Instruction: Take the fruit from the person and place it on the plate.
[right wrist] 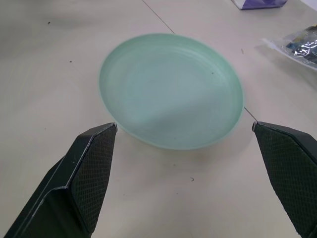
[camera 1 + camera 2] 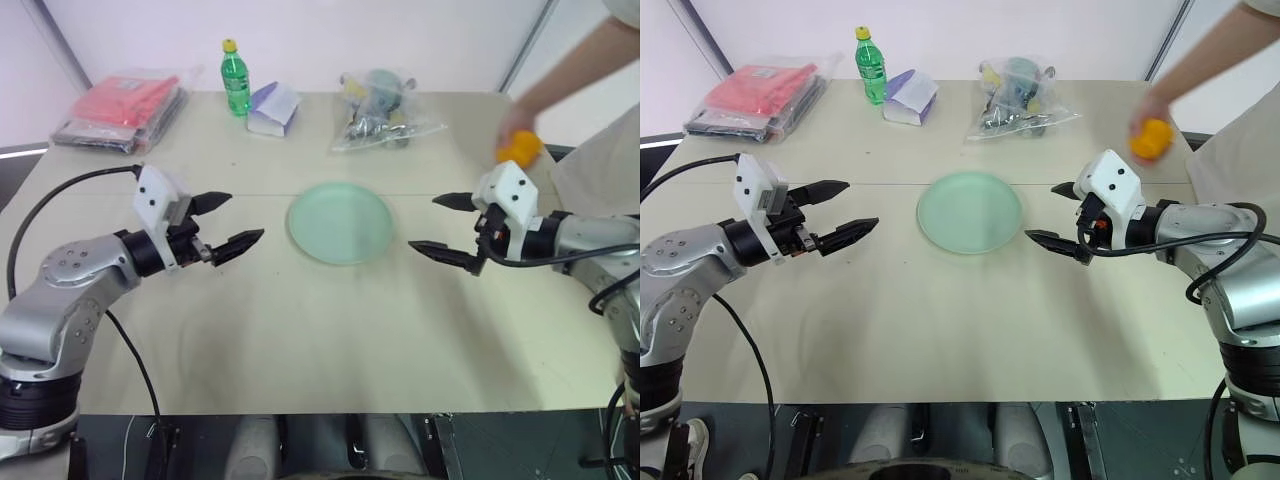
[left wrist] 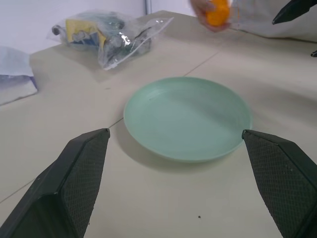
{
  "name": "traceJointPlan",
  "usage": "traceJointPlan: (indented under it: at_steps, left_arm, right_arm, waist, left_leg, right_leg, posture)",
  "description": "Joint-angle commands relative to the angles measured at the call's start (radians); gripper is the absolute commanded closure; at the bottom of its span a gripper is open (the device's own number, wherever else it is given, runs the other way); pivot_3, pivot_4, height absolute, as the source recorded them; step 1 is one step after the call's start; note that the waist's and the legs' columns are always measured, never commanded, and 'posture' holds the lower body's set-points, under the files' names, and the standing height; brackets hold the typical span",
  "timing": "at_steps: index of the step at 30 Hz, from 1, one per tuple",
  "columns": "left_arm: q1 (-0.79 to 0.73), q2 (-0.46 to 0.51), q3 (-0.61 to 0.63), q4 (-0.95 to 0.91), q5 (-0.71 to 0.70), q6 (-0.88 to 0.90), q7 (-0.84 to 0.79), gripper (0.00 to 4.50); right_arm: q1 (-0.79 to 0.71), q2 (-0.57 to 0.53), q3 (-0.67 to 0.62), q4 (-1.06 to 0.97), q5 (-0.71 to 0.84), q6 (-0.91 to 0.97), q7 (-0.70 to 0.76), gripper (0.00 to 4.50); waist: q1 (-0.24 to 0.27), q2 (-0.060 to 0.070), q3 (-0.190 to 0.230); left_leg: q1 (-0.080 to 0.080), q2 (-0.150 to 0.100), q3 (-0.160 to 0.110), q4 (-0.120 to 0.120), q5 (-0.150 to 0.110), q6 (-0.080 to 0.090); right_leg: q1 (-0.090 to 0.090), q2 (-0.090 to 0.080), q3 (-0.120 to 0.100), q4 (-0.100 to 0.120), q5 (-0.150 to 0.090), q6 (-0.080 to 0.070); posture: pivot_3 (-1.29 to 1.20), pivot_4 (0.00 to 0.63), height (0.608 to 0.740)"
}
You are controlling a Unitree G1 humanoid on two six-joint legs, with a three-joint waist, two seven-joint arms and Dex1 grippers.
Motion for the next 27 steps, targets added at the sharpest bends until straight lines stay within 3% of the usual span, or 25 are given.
traceJointPlan:
  at_steps: [1,14,21,27]
  left_arm:
    - [-0.025,-0.003,0.002,-0.015,0.003,-0.019,0.002,0.0]
    - [-0.021,-0.013,-0.002,-0.034,0.018,-0.027,0.021,0.0]
    - [-0.046,-0.157,-0.079,-0.003,0.277,-0.23,0.244,0.0]
    - [-0.045,-0.24,-0.116,0.03,0.435,-0.345,0.366,0.0]
  right_arm:
    - [-0.012,-0.008,-0.034,-0.026,0.007,-0.007,-0.006,0.02]
    - [-0.062,0.049,-0.03,-0.017,0.028,-0.01,-0.038,0.02]
    - [-0.202,0.225,-0.105,-0.038,0.25,0.119,-0.138,0.02]
    - [-0.212,0.222,-0.073,-0.052,0.263,0.144,-0.157,0.02]
  waist:
    - [0.0,0.0,0.0]
    - [-0.001,0.0,0.0]
    - [0.002,0.0,0.0]
    - [0.008,0.0,0.0]
  left_leg:
    - [0.0,0.0,0.0,0.0,0.0,0.0]
    - [0.0,0.0,0.0,0.0,0.0,0.0]
    - [0.0,0.0,0.0,0.0,0.0,0.0]
    - [0.0,0.0,0.0,0.0,0.0,0.0]
  right_leg:
    - [0.0,0.0,0.0,0.0,0.0,0.0]
    - [0.0,0.0,0.0,0.0,0.0,0.0]
    - [0.0,0.0,0.0,0.0,0.0,0.0]
    - [0.001,-0.001,0.0,0.0,0.0,0.0]
  posture:
    - [0.0,0.15,0.731]
    - [0.0,0.15,0.731]
    - [0.0,0.15,0.731]
    - [0.0,0.15,0.731]
